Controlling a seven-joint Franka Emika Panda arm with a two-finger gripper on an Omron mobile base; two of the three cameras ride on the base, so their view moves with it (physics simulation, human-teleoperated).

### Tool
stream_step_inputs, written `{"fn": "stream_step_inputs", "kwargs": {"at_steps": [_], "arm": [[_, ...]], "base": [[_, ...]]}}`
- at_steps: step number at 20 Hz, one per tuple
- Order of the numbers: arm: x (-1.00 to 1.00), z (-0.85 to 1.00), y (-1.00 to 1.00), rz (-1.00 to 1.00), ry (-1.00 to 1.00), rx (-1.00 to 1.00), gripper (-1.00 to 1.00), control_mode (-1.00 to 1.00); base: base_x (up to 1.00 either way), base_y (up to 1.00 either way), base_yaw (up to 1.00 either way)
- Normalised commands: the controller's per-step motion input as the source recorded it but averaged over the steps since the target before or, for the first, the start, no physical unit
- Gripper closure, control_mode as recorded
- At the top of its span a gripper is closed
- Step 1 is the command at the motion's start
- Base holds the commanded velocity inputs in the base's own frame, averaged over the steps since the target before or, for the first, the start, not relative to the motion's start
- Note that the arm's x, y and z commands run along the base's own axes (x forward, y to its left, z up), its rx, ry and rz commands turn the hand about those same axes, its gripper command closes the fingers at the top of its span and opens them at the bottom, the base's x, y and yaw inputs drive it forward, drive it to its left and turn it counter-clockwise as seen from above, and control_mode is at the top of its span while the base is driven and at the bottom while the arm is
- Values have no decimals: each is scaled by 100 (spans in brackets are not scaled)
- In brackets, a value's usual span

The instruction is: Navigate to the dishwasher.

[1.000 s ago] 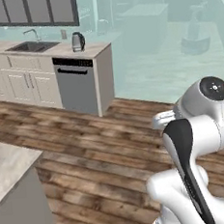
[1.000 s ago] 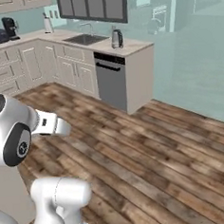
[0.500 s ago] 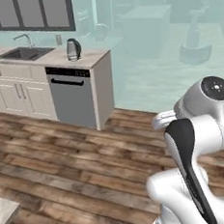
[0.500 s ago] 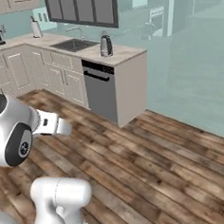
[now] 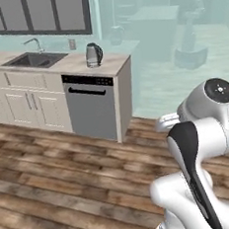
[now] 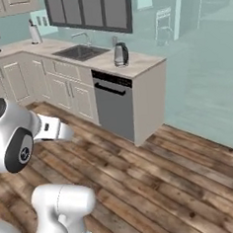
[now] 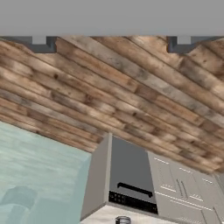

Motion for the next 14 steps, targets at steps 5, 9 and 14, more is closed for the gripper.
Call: {"fn": "stream_step_inputs", "kwargs": {"at_steps": [5,9,14], "arm": [[0,0,0,0,0,0,-100,100],[0,0,0,0,0,0,-100,100],[0,0,0,0,0,0,-100,100]], "base": [[100,-35,-9],[100,-100,-11],[100,-59,-17]]}}
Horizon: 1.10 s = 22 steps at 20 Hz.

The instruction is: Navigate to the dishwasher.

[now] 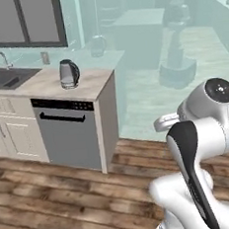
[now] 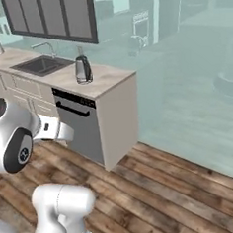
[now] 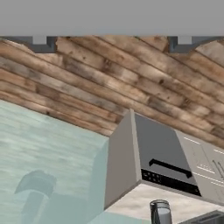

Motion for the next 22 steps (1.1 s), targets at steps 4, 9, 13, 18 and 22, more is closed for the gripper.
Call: {"fn": "stream_step_inputs", "kwargs": {"at_steps": [4,9,13,18,22], "arm": [[0,0,0,0,0,0,-100,100],[0,0,0,0,0,0,-100,100],[0,0,0,0,0,0,-100,100],[0,0,0,0,0,0,-100,100],[0,0,0,0,0,0,-100,100]], "base": [[100,70,-32],[100,95,-42],[100,100,-40],[99,100,-36],[82,100,-29]]}}
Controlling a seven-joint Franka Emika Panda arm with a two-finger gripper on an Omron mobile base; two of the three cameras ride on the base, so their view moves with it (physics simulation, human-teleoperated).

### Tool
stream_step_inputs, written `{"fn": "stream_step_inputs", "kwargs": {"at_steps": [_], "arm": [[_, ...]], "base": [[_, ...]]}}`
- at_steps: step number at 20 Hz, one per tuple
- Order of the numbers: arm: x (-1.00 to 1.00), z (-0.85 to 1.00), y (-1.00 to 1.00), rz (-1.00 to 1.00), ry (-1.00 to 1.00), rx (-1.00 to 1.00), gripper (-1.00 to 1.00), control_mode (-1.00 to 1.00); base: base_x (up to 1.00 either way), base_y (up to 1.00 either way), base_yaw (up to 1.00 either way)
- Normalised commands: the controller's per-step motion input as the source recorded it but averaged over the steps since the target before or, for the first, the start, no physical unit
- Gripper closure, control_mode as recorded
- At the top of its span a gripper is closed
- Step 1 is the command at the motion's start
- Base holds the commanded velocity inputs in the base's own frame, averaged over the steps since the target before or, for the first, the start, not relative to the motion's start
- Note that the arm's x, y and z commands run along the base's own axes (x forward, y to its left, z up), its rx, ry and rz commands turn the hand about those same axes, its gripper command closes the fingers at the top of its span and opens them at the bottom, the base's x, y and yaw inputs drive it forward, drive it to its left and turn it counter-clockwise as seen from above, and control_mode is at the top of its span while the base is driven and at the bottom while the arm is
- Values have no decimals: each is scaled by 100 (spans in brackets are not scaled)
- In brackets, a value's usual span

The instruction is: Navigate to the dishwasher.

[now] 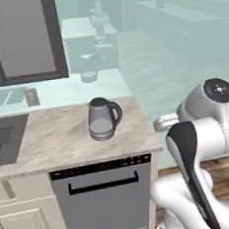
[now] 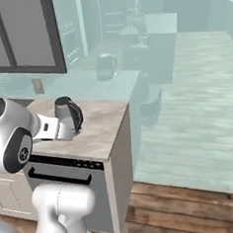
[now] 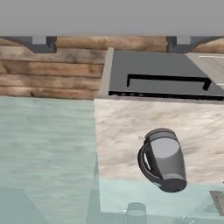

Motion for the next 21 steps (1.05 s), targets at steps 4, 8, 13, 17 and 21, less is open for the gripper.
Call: {"fn": "stream_step_inputs", "kwargs": {"at_steps": [4,8,13,17,21], "arm": [[0,0,0,0,0,0,-100,100],[0,0,0,0,0,0,-100,100],[0,0,0,0,0,0,-100,100],[0,0,0,0,0,0,-100,100],[0,0,0,0,0,0,-100,100]], "base": [[51,100,-25],[15,79,-18],[14,40,-13],[44,-86,-7],[97,-27,-5]]}}
